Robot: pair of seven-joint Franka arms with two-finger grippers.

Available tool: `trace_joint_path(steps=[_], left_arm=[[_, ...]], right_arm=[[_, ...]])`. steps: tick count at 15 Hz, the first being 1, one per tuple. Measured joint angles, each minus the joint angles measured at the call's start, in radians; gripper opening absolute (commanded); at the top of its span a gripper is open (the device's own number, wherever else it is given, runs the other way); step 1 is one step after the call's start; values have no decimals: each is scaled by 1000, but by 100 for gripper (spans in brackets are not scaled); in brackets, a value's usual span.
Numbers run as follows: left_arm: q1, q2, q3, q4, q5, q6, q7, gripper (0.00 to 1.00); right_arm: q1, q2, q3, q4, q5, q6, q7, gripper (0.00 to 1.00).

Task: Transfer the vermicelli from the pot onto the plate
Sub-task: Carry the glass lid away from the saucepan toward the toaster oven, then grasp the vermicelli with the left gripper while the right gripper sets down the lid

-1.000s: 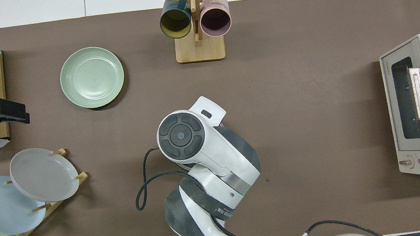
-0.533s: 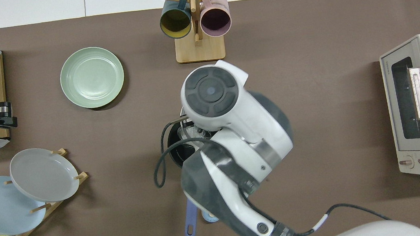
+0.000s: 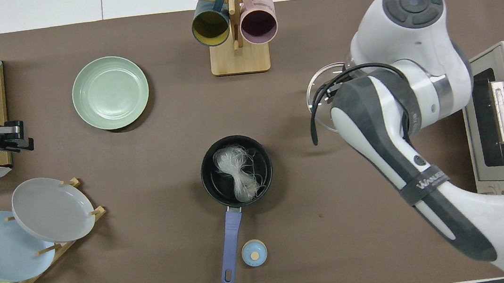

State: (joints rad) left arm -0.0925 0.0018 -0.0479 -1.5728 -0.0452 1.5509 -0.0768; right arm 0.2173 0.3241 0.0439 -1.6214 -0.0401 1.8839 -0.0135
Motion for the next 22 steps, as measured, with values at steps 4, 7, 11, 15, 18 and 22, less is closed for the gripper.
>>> trace_joint_path(steps=[4, 7, 11, 15, 18, 22], left_arm=[[-143, -40, -9, -114, -20, 125, -164, 100], [-302, -74, -17, -225, -27, 223, -329, 100], [-476, -49, -20, -337, -51, 366, -498, 100], [-573, 77, -19, -375, -55, 514, -639, 100], [-587, 159, -18, -377, -55, 566, -666, 100], [-593, 203, -16, -388, -55, 609, -665, 100]], right_arm=[[-145, -42, -1, -195, 0, 167, -214, 57], [-169, -80, 0, -346, 0, 278, -239, 57], [-186, -102, 0, -411, 0, 320, -239, 58], [-189, -107, -1, -437, -1, 337, -239, 73], [-194, -112, 0, -458, -1, 369, -239, 100], [-200, -132, -1, -432, -1, 333, -239, 100]])
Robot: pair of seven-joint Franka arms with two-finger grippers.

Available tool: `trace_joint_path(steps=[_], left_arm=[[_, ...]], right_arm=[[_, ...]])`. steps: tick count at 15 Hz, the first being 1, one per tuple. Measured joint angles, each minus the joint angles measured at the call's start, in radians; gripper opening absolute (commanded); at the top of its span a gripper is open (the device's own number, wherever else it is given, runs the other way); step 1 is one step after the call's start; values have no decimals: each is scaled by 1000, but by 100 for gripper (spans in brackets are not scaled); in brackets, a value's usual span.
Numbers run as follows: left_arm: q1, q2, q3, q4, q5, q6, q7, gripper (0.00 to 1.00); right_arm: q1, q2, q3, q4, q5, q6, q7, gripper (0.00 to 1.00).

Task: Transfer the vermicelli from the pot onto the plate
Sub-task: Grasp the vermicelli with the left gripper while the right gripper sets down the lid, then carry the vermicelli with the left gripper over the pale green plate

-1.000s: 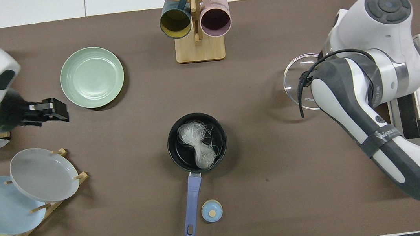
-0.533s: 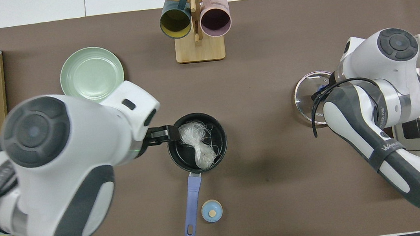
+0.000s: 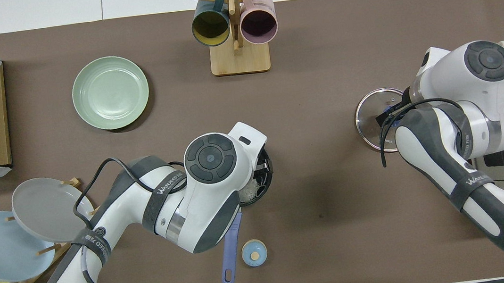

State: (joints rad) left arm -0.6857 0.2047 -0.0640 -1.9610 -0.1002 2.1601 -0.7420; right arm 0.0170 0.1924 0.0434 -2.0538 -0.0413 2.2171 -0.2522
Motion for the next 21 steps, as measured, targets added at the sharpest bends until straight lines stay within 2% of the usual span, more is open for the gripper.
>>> trace_joint_path(steps=[8, 9, 11, 19, 21], left_arm=[[-6, 65, 1, -10, 0, 41, 29, 100], [-6, 67, 1, -10, 1, 41, 37, 86], [-6, 69, 2, -10, 1, 41, 52, 0], [1, 56, 18, -3, 1, 34, 55, 0], [7, 22, 24, 23, 1, -34, 55, 0]], right_arm=[[4, -127, 14, 284, 0, -476, 151, 100], [3, -141, 14, 301, 0, -510, 152, 100], [2, -169, 12, 316, 0, -545, 155, 100], [1, -200, 9, 330, 0, -613, 157, 100], [2, -201, 9, 332, 8, -614, 160, 100]])
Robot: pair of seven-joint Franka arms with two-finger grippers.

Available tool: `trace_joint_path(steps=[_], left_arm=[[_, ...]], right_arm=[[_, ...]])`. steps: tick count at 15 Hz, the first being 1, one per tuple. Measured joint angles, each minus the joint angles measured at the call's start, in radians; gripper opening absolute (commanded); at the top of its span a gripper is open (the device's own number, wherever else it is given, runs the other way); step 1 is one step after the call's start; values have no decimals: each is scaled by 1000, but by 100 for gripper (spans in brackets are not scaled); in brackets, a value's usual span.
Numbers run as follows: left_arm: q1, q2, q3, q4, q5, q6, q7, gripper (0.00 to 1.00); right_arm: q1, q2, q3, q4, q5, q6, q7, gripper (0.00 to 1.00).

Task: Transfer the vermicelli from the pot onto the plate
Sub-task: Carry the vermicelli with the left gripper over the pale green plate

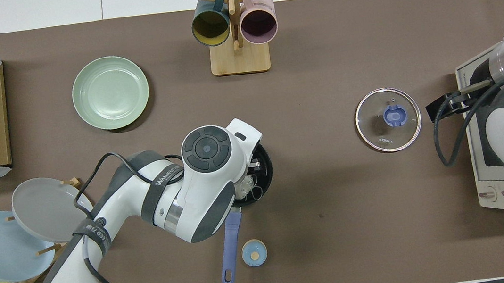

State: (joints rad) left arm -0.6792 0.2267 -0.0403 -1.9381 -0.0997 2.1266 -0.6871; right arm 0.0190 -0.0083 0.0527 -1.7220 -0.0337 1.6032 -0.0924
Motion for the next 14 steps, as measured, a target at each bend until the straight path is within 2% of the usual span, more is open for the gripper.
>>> trace_joint_path(steps=[4, 7, 11, 14], left_arm=[[62, -87, 6, 152, 0, -258, 1, 0], [153, -110, 12, 315, 2, -405, 17, 0], [334, -95, 17, 418, 3, -452, 144, 0], [444, -57, 18, 430, 1, -387, 312, 0]], right_arm=[[0, -1, 0, 18, 30, -8, 53, 100], [-1, -1, -5, 50, 30, -44, 59, 100], [-1, -5, -10, 77, 30, -76, 60, 100], [-1, -9, -27, 88, 30, -93, 61, 100]])
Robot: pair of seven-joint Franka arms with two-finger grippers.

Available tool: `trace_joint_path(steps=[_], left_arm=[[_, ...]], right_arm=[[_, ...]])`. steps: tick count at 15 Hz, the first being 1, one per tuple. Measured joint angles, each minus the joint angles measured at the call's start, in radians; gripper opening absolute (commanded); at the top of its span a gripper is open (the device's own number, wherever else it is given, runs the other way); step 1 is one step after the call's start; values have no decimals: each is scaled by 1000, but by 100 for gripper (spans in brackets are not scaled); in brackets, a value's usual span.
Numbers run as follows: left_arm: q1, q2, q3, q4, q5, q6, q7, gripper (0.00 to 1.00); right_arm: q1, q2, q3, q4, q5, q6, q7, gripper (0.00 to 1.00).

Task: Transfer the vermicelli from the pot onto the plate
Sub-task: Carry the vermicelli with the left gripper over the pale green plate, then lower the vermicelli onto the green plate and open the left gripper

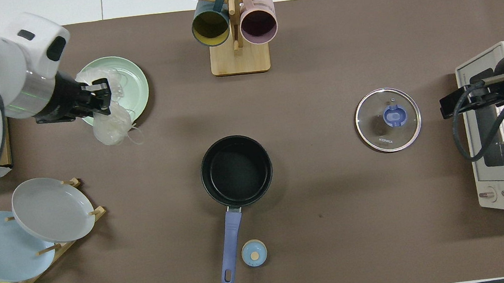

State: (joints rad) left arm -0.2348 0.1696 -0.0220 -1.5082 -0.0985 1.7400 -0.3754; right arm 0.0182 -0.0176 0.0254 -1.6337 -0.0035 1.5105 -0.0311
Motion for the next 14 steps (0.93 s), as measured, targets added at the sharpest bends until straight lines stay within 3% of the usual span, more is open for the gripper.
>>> trace_joint_path(steps=[9, 14], left_arm=[[89, 229, -1, -124, 0, 422, 263, 0], [97, 260, -2, -168, 0, 495, 336, 0]], right_arm=[[-16, -1, -31, 45, -1, -33, 1, 100], [-25, -1, -53, 47, -1, -32, 1, 100]])
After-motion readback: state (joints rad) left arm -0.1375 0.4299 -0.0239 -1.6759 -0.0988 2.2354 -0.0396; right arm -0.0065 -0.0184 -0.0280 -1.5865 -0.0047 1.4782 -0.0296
